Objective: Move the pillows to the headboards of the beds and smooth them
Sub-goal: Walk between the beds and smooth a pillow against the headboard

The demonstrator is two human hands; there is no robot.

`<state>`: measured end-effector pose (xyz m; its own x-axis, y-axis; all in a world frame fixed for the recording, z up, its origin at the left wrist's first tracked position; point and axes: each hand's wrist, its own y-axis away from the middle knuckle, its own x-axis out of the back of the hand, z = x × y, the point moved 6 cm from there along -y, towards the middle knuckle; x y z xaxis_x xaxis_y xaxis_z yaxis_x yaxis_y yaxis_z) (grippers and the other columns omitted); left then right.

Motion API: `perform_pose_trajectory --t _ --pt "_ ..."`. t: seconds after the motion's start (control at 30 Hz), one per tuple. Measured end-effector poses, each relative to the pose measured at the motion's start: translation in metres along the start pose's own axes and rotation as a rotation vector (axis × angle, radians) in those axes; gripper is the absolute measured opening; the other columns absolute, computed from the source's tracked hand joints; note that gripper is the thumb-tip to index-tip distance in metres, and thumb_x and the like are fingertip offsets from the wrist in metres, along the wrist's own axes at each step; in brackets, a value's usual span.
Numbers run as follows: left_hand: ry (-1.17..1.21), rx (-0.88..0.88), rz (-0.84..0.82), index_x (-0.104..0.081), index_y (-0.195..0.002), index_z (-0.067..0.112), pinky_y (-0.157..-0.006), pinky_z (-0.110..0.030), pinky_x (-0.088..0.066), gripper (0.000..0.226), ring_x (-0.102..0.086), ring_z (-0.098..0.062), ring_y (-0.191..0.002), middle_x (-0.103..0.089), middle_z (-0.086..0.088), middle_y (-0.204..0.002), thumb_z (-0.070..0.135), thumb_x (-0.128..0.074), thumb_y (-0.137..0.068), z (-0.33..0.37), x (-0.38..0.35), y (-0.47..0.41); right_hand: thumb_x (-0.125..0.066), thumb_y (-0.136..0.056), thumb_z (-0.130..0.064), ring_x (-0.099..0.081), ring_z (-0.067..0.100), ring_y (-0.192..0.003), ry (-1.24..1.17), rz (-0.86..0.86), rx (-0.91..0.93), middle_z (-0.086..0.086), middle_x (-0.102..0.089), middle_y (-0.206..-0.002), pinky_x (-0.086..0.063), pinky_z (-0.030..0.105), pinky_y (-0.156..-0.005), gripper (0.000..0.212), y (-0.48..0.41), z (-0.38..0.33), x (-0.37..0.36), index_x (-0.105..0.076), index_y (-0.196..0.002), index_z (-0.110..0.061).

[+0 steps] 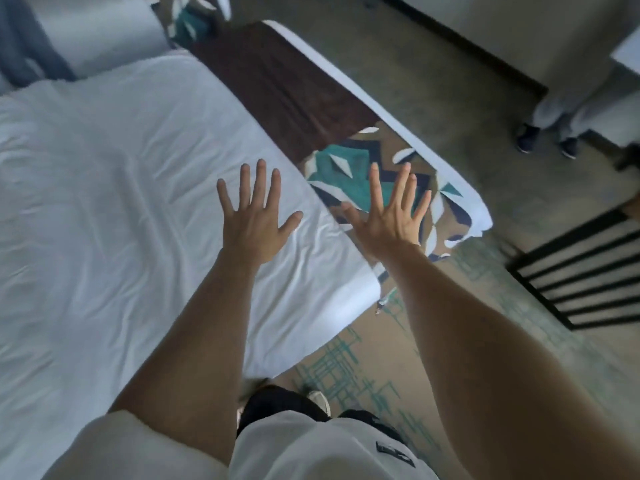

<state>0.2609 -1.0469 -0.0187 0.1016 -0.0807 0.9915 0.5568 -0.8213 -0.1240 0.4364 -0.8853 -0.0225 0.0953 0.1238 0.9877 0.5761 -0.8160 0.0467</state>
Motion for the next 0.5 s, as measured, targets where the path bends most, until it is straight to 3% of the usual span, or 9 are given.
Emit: perform_pose_trajectory --t 0.3,0.5 --pt "0.026 -0.31 -0.074 -0.021 -0.162 0.015 -0.12 -0.069 -0.009 0.092 -0.012 -0.037 -0.157 -0.015 -0.013 -0.17 0.076 -0.006 -0.094 0.169 -0.027 -0.096 -0.015 -0.094 -0.08 0.012 0.038 -0.157 -0.013 0.033 -0.279 0.019 0.02 -0.168 0.01 0.065 -0.121 0.084 -0.03 0.154 0.02 0.007 -0.163 -0.036" --pt "0.068 -0.426 -0.126 0.002 -0.163 0.018 -0.119 -0.067 0.006 0.089 0.009 -0.034 -0.157 0.009 -0.009 -0.172 0.074 -0.018 -0.097 0.261 -0.043 -0.178 -0.015 -0.094 -0.082 0.012 0.035 -0.157 -0.016 0.029 -0.408 0.018 0.023 -0.167 0.013 0.061 -0.121 0.085 -0.076 0.234 0.027 0.01 -0.162 -0.038"
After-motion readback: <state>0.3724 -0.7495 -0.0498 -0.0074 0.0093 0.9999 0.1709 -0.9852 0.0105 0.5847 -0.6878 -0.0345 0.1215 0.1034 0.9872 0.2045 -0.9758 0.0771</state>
